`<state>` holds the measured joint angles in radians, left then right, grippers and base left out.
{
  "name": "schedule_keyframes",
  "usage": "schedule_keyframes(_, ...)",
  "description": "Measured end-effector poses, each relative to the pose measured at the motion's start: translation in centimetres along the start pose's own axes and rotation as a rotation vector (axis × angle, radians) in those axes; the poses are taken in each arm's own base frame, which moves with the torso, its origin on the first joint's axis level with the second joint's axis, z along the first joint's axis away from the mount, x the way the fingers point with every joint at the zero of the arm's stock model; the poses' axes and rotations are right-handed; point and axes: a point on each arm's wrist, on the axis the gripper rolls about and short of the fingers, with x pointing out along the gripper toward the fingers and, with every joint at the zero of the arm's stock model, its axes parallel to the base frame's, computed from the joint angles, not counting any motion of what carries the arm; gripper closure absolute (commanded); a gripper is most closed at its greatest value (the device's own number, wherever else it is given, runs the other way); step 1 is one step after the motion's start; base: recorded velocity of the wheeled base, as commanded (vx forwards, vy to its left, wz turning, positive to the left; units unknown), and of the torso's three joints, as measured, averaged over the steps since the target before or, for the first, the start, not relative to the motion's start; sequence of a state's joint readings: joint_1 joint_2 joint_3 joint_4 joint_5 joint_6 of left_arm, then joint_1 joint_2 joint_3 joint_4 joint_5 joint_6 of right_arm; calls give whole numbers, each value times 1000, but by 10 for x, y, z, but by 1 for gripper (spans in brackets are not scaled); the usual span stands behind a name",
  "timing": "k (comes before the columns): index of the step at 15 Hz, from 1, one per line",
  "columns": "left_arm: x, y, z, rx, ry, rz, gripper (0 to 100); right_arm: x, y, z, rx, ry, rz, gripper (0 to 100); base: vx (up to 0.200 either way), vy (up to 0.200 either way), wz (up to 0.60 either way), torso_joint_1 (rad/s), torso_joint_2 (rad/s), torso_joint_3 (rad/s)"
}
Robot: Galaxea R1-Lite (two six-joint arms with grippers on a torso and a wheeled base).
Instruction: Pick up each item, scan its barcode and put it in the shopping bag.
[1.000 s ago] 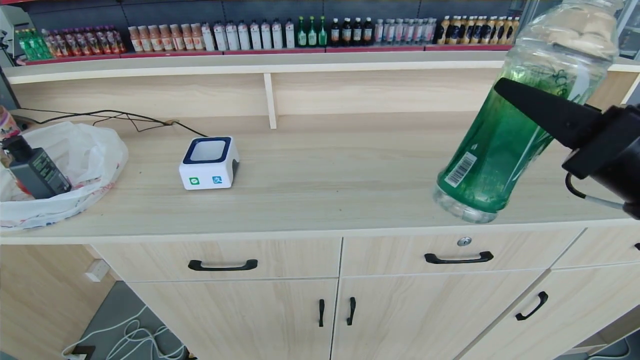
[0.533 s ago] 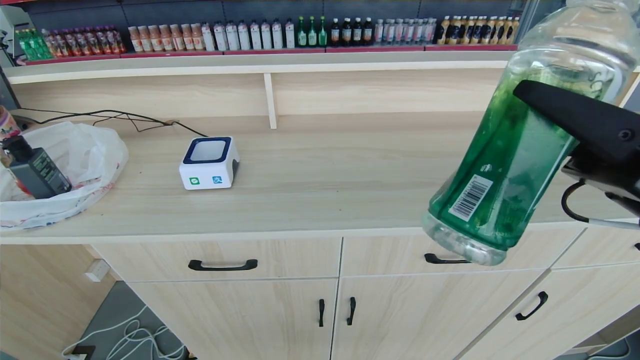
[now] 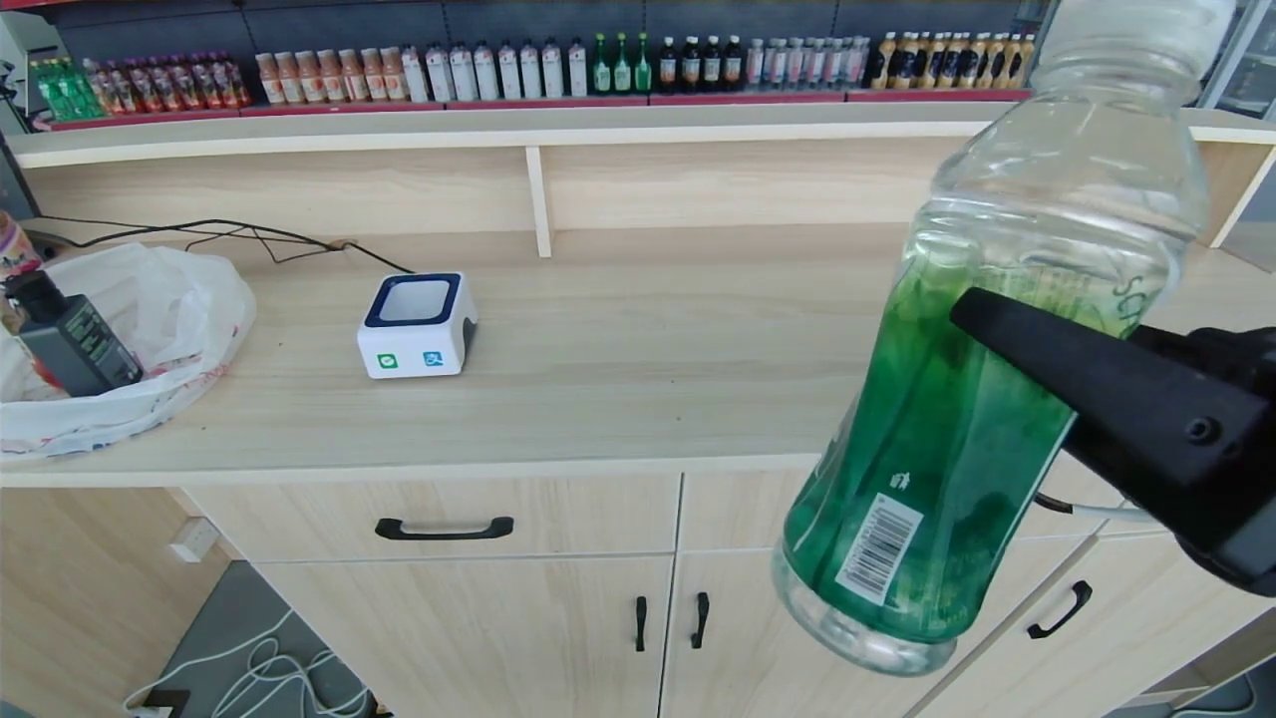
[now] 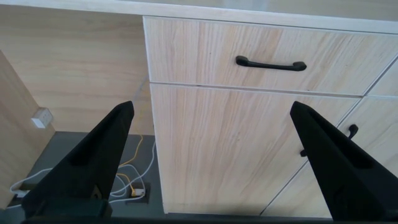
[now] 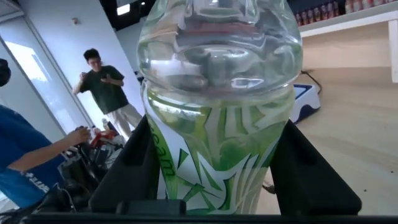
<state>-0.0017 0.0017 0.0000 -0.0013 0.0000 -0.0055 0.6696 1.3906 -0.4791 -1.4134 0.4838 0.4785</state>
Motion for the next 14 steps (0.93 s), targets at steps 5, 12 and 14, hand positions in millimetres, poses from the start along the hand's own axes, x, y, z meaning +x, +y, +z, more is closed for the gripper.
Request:
schedule_keyframes(5, 0, 0, 0, 0, 0, 0, 0, 27, -11, -6, 94, -51, 100, 100, 0, 0, 0, 0, 0, 0)
schedule_keyframes(12, 0, 0, 0, 0, 0, 0, 0, 46, 9, -4, 248, -59, 220, 100, 0, 0, 0, 0, 0, 0)
schedule_keyframes(14, 0, 0, 0, 0, 0, 0, 0, 47, 12, -6, 263, -50, 231, 100, 0, 0, 0, 0, 0, 0)
